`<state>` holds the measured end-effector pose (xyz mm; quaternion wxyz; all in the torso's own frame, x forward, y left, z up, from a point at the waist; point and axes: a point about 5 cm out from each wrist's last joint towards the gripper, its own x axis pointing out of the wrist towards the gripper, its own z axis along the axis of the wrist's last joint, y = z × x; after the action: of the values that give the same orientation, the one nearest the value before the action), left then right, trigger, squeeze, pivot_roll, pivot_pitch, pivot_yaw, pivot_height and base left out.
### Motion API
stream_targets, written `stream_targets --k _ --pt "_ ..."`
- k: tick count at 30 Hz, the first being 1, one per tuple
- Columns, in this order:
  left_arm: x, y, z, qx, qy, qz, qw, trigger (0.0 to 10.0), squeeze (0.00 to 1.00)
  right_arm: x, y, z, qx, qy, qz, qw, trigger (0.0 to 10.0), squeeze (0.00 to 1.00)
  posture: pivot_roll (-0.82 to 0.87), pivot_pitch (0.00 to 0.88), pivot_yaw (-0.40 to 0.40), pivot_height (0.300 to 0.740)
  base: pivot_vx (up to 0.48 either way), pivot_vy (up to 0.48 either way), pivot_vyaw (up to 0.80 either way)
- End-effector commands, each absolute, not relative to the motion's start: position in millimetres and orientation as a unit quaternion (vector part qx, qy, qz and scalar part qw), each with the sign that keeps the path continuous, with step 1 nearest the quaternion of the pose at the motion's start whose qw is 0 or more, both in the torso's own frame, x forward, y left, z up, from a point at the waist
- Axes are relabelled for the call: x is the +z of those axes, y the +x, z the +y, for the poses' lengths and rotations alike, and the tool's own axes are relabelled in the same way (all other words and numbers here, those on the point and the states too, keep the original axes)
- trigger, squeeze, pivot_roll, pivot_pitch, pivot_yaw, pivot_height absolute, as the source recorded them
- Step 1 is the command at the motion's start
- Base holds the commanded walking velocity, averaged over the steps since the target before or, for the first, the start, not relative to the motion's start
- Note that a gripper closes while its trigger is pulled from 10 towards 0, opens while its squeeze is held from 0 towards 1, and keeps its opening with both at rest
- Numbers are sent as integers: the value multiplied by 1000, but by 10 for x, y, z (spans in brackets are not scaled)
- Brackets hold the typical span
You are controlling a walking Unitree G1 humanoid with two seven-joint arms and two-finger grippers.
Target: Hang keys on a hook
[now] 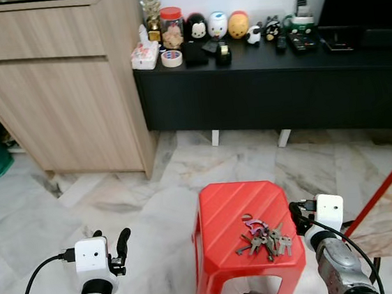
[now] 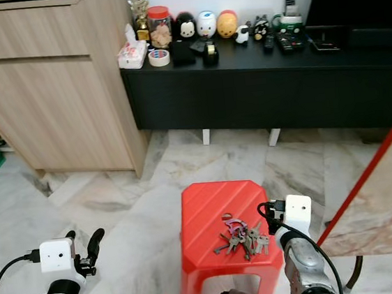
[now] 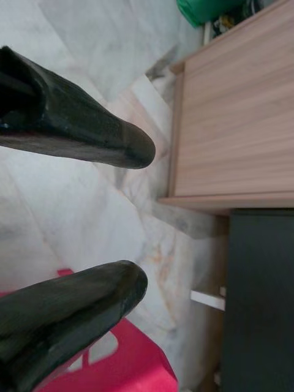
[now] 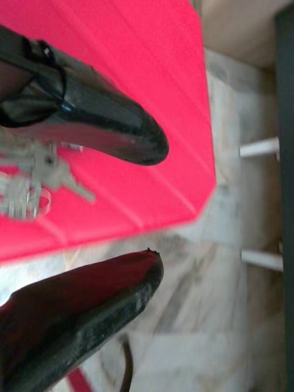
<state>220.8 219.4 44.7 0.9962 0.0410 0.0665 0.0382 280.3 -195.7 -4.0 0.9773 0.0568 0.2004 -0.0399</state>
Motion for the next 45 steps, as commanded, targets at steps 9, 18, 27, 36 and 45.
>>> stream_targets --k 9,18,27,36,45 --pt "419 2212 2172 37 40 68 996 10000 0 -134 2727 -1870 -16 56 227 972 10000 0 76 22 -83 625 0 0 419" --pt "415 2214 2153 34 38 66 996 10000 0 -130 2726 -1888 -20 47 225 973 10000 0 74 18 -85 625 0 0 0" --pt "412 2187 2128 28 35 64 997 10000 0 -136 2698 -2011 -83 60 222 970 10000 0 81 26 -85 625 0 0 0" --pt "409 2188 2147 31 36 66 997 10000 0 -177 2673 -2019 -108 86 237 962 10000 0 81 26 -82 625 0 0 -210" --pt "418 2193 2156 33 36 64 997 10000 0 -181 2683 -1963 -102 90 237 962 10000 0 86 26 -80 625 0 0 0"
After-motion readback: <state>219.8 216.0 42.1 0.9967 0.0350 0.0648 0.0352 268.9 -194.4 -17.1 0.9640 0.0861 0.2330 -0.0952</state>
